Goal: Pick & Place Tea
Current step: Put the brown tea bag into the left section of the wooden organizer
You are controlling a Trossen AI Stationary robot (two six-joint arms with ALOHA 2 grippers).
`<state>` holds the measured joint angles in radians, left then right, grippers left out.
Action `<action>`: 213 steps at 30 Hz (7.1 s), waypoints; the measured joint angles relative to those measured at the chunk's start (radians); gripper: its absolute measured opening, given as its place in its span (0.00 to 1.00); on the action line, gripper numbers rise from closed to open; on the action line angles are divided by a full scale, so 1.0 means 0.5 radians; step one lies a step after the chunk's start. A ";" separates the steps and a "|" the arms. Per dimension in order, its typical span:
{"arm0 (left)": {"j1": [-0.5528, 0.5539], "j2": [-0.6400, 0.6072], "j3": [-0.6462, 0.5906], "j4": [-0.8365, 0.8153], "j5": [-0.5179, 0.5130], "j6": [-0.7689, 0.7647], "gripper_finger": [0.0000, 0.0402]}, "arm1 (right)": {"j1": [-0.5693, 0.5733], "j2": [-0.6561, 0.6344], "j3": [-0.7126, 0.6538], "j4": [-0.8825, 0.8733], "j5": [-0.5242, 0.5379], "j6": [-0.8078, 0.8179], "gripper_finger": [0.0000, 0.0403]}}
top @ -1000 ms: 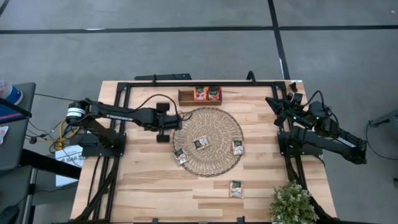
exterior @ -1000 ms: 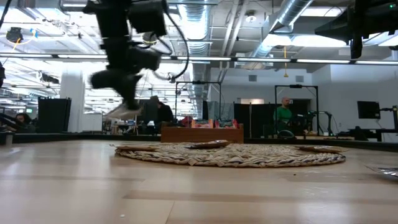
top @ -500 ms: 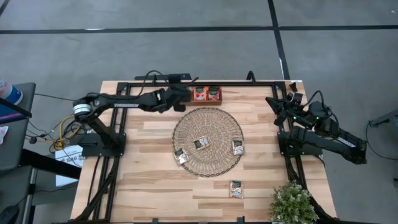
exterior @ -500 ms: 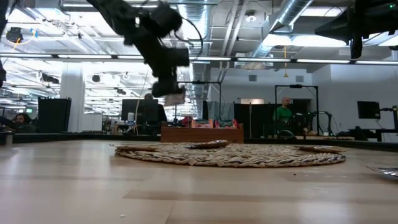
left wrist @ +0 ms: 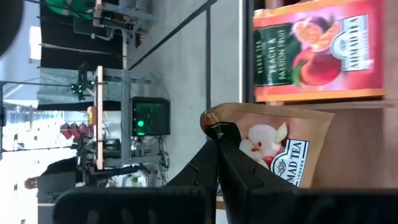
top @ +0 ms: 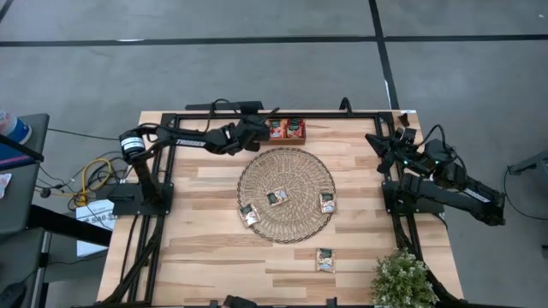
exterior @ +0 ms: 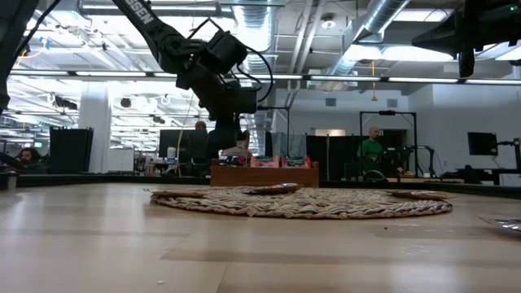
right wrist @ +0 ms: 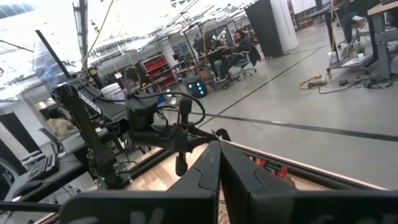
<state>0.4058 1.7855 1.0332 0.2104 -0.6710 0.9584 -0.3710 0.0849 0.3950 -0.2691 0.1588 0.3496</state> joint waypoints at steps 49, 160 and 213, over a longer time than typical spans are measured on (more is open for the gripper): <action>-0.043 0.317 0.497 -0.755 -0.287 -0.710 0.00 | 0.002 0.000 0.000 -0.031 0.045 -0.019 0.00; -0.813 -0.131 0.371 -2.187 1.619 -3.061 0.16 | 0.005 -0.001 0.001 -0.037 0.044 -0.017 0.00; -0.945 0.089 0.289 -1.939 1.473 -3.056 0.48 | 0.007 -0.001 0.001 -0.097 0.043 -0.016 0.00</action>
<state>-0.0666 1.8298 1.1778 -0.7593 0.0654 -0.5697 -0.3677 0.0845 0.3954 -0.3174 0.1802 0.3416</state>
